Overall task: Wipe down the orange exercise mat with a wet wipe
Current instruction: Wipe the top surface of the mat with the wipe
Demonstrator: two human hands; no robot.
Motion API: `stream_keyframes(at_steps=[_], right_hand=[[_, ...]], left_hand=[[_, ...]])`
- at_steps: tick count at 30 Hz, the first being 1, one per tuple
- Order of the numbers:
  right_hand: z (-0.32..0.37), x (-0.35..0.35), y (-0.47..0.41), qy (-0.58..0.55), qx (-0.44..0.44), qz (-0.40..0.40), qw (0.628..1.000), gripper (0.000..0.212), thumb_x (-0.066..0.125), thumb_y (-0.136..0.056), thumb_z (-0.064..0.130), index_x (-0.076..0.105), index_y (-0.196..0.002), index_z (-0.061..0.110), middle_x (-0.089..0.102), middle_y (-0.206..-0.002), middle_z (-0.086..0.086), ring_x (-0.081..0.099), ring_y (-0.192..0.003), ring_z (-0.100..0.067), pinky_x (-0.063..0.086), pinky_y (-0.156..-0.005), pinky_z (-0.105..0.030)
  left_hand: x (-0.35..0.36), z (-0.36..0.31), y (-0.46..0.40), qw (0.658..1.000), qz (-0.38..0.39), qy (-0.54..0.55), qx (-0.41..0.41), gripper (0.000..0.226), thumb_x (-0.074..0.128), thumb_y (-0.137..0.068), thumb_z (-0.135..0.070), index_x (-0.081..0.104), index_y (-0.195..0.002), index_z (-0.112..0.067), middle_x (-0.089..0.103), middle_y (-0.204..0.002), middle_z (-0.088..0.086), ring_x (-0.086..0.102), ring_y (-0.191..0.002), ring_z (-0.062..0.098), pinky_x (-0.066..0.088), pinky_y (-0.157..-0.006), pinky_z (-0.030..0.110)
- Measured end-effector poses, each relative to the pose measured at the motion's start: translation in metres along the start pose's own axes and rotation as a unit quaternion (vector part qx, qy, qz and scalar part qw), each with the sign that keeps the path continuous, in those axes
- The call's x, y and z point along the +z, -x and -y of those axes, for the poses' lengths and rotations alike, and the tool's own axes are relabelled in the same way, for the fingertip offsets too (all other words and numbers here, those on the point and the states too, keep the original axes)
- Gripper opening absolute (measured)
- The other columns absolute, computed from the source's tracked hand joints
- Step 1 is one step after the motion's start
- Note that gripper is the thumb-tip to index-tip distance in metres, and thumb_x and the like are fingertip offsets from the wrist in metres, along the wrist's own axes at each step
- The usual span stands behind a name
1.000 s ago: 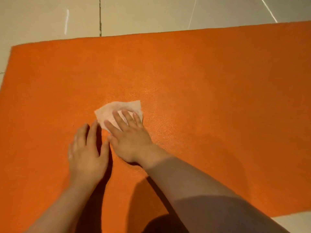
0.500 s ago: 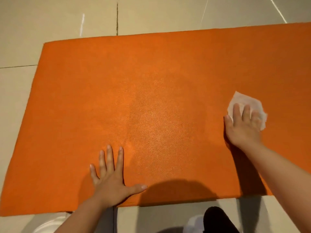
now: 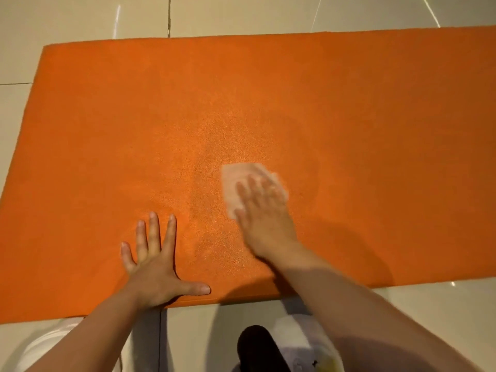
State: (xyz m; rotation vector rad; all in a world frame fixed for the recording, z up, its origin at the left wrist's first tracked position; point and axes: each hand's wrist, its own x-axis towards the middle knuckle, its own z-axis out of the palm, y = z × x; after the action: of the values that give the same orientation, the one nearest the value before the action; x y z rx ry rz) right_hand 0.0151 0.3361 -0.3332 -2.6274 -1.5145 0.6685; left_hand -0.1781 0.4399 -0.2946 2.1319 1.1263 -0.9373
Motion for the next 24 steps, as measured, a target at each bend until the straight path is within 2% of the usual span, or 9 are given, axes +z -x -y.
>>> stream_keyframes(at_steps=[3,5,8,11,14,17,19,21,24], right_hand=[[-0.079,-0.007,0.017,0.002,0.141,-0.046,0.989,0.073,-0.010,-0.090,0.055,-0.006,-0.156,0.024,-0.018,-0.159,-0.002,-0.013,-0.150,-0.026,-0.019,-0.113,-0.031],[-0.128,-0.014,0.042,-0.027,0.238,-0.037,0.970,0.065,0.002,-0.100,0.055,-0.004,-0.157,0.024,-0.015,-0.163,-0.004,-0.013,-0.150,-0.026,-0.014,-0.119,-0.036],[-0.158,-0.018,0.071,-0.049,0.286,-0.039,0.956,0.064,0.017,-0.103,0.049,-0.002,-0.158,0.021,-0.012,-0.164,-0.008,-0.014,-0.150,-0.026,-0.008,-0.122,-0.042],[-0.126,-0.007,0.076,-0.023,0.250,-0.037,0.967,0.065,0.006,-0.102,0.050,-0.007,-0.156,0.016,-0.016,-0.162,-0.009,-0.014,-0.150,-0.030,-0.013,-0.120,-0.038],[-0.053,0.012,0.075,-0.027,0.065,-0.020,0.997,0.077,-0.012,-0.085,0.057,-0.016,-0.153,0.020,-0.031,-0.152,0.004,-0.024,-0.147,-0.023,-0.027,-0.112,-0.032],[0.006,0.025,0.077,-0.037,-0.056,0.032,0.997,0.064,0.001,-0.098,0.051,-0.010,-0.156,0.024,-0.029,-0.154,0.008,-0.029,-0.145,-0.018,-0.033,-0.108,-0.031],[0.013,0.026,0.075,-0.042,-0.077,0.035,0.996,0.061,0.009,-0.102,0.049,-0.003,-0.157,0.025,-0.018,-0.162,0.005,-0.023,-0.148,-0.019,-0.028,-0.112,-0.032],[0.000,0.024,0.076,-0.025,-0.069,0.019,0.997,0.067,0.005,-0.097,0.056,-0.003,-0.157,0.027,-0.014,-0.163,0.002,-0.019,-0.149,-0.020,-0.020,-0.117,-0.034],[-0.051,0.022,0.087,-0.002,0.069,-0.037,0.997,0.082,-0.001,-0.088,0.068,-0.002,-0.157,0.022,-0.012,-0.163,-0.008,-0.014,-0.150,-0.026,-0.010,-0.121,-0.037]], left_hand=[[0.002,0.001,0.000,1.000,-0.011,-0.002,0.001,0.156,0.018,0.001,-0.107,-0.054,-0.123,-0.044,-0.066,-0.129,-0.006,-0.057,-0.125,0.021,-0.024,-0.110,0.054],[0.004,0.001,0.001,1.000,-0.017,-0.001,0.004,0.155,0.017,0.001,-0.107,-0.054,-0.121,-0.045,-0.065,-0.130,-0.007,-0.056,-0.127,0.021,-0.023,-0.111,0.054],[0.006,0.001,0.000,1.000,-0.030,0.000,0.007,0.154,0.017,0.000,-0.108,-0.054,-0.122,-0.046,-0.065,-0.131,-0.008,-0.055,-0.128,0.020,-0.023,-0.111,0.054],[0.008,0.000,-0.002,0.999,-0.046,-0.003,0.008,0.154,0.016,-0.001,-0.108,-0.052,-0.124,-0.046,-0.064,-0.131,-0.009,-0.053,-0.130,0.019,-0.021,-0.112,0.052],[0.009,0.002,0.000,0.999,-0.052,-0.007,-0.001,0.155,0.015,0.000,-0.108,-0.051,-0.125,-0.044,-0.064,-0.130,-0.009,-0.051,-0.133,0.020,-0.020,-0.113,0.053],[0.010,0.001,0.001,0.999,-0.051,-0.004,-0.005,0.155,0.020,-0.001,-0.107,-0.051,-0.124,-0.045,-0.063,-0.130,-0.009,-0.050,-0.133,0.020,-0.020,-0.113,0.054],[0.010,0.000,0.001,0.998,-0.057,0.003,-0.002,0.154,0.028,-0.006,-0.108,-0.051,-0.123,-0.046,-0.063,-0.130,-0.010,-0.050,-0.133,0.019,-0.021,-0.113,0.054],[0.011,-0.001,0.004,0.998,-0.057,0.012,0.002,0.152,0.044,-0.021,-0.103,-0.048,-0.126,-0.044,-0.061,-0.132,-0.008,-0.048,-0.135,0.019,-0.020,-0.113,0.054],[0.012,-0.001,0.006,0.998,-0.056,0.011,0.003,0.148,0.053,-0.030,-0.092,-0.047,-0.126,-0.041,-0.058,-0.133,-0.007,-0.046,-0.136,0.020,-0.020,-0.113,0.054]])
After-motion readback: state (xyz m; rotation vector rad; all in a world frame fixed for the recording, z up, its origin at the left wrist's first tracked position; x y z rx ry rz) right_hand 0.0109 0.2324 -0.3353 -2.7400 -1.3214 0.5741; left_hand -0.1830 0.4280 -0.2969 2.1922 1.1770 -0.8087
